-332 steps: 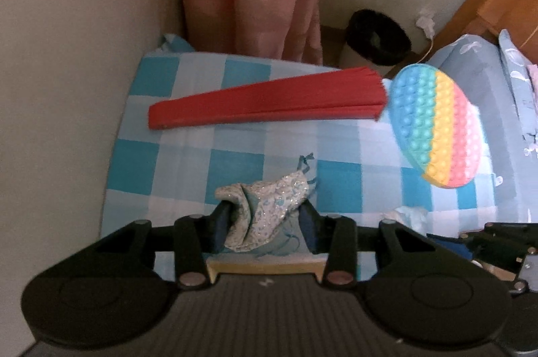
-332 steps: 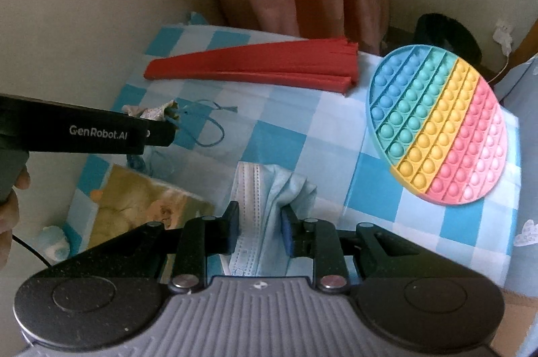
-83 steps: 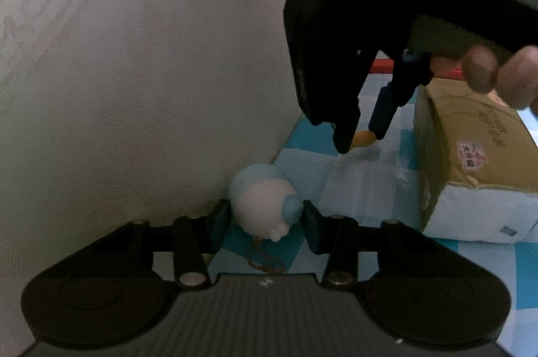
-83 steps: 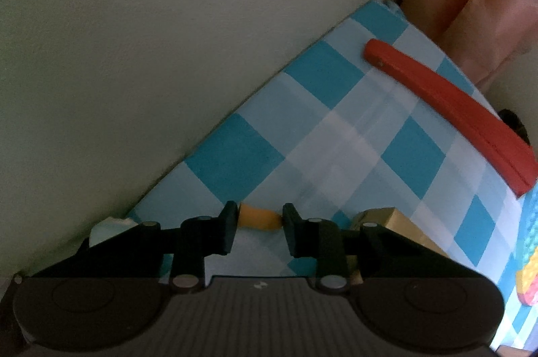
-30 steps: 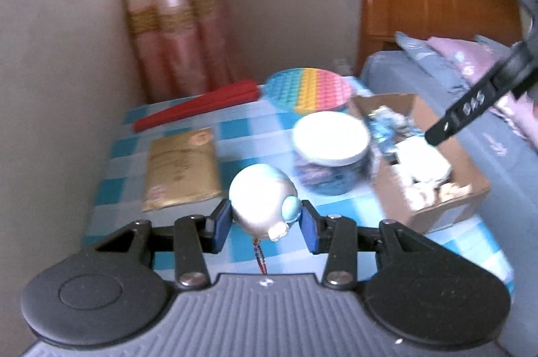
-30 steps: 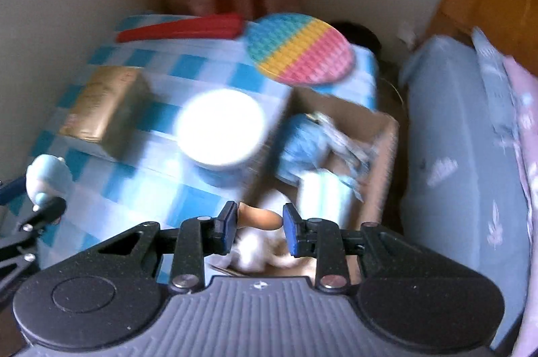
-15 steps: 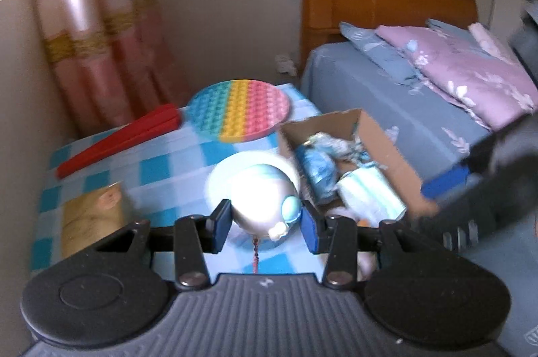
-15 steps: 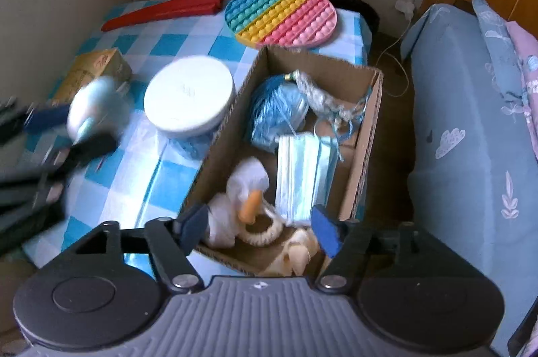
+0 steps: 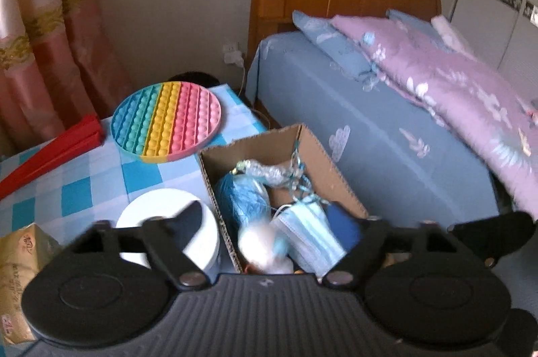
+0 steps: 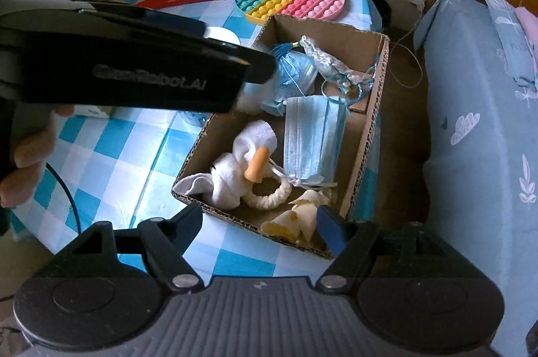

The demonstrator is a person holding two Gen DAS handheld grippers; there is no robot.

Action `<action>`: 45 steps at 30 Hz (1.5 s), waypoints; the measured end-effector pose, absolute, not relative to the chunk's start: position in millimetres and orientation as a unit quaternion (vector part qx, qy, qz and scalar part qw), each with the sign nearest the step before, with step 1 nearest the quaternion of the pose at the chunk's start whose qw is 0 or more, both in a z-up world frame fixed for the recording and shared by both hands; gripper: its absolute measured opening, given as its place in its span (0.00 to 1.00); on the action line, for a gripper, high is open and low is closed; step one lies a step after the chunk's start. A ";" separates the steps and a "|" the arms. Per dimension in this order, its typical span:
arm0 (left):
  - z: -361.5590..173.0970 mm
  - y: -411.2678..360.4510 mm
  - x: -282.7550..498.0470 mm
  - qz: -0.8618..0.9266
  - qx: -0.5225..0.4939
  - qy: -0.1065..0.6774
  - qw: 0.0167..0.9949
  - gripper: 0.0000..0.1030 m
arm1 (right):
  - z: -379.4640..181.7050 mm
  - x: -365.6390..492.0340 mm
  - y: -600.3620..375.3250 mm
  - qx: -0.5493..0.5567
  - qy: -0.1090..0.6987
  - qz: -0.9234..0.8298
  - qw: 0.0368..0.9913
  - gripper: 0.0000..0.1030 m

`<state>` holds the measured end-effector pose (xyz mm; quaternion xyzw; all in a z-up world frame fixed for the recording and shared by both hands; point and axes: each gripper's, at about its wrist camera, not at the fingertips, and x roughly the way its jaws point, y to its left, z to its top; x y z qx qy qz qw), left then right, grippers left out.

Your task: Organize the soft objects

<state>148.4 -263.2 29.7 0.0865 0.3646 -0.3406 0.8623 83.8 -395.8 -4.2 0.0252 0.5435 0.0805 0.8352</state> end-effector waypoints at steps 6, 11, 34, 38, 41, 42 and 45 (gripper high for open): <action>39.0 -237.4 128.2 -0.304 0.092 0.330 0.889 0.93 | -1.2 78.4 -394.3 0.037 0.532 0.070 0.843 0.77; 41.1 -197.3 103.4 -0.255 0.087 0.319 0.909 0.97 | 2.9 68.0 -385.7 0.048 0.513 0.038 0.856 0.91; 18.4 -149.0 72.1 -0.153 0.099 0.399 0.899 0.97 | 4.7 20.9 -342.7 0.089 0.454 -0.107 0.880 0.97; 20.3 -148.2 70.0 -0.153 0.098 0.397 0.900 0.97 | 7.0 19.8 -342.6 0.091 0.452 -0.109 0.880 0.97; 21.4 -147.0 69.1 -0.153 0.097 0.395 0.901 0.97 | 7.4 19.1 -341.5 0.091 0.452 -0.109 0.881 0.97; 21.6 -146.8 68.7 -0.153 0.097 0.395 0.901 0.97 | 7.7 18.5 -340.6 0.089 0.452 -0.109 0.881 0.97; 22.3 -146.7 68.1 -0.152 0.099 0.394 0.901 0.97 | 7.7 18.4 -338.9 0.088 0.452 -0.107 0.881 0.97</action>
